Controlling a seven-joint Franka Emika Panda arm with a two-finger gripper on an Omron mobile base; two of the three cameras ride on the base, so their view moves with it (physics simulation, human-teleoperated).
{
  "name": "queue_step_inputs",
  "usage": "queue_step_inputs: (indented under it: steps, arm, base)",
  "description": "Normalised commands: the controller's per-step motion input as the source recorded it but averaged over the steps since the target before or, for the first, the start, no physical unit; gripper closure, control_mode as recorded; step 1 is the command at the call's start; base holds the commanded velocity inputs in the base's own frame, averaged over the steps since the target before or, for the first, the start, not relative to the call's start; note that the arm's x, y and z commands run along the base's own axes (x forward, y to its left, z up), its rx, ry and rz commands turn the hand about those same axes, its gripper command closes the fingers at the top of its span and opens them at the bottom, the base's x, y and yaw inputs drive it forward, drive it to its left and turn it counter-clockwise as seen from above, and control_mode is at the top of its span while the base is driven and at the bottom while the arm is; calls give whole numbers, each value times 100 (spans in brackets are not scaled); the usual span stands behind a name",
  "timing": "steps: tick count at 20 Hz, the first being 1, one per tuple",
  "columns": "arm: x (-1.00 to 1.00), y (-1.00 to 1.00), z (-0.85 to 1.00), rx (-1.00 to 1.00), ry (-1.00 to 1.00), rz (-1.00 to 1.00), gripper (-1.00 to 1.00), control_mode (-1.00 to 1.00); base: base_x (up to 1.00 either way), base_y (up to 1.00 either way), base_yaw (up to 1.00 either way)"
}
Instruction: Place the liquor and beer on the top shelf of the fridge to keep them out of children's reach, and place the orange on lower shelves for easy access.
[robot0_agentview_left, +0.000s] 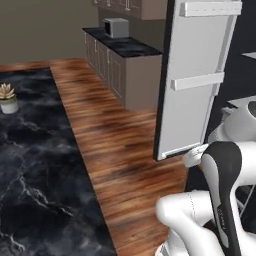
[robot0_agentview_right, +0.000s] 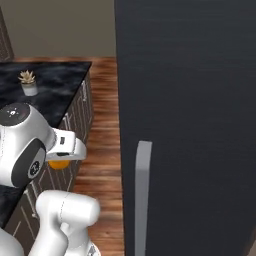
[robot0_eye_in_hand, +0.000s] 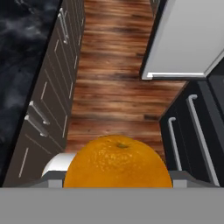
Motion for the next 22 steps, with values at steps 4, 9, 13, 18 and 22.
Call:
queue_step_inputs:
  steps: [4, 9, 13, 18, 22]
  arm:
    - [0, 0, 0, 0, 0, 0, 100, 100]
    - [0, 0, 0, 0, 0, 0, 100, 100]
    - [0, 0, 0, 0, 0, 0, 100, 100]
    - [0, 0, 0, 0, 0, 0, 100, 100]
    - [0, 0, 0, 0, 0, 0, 100, 100]
  base:
    - [66, 0, -6]
    - [57, -2, -15]
    - [45, -19, -26]
    - [45, -19, -34]
    - [48, -19, -41]
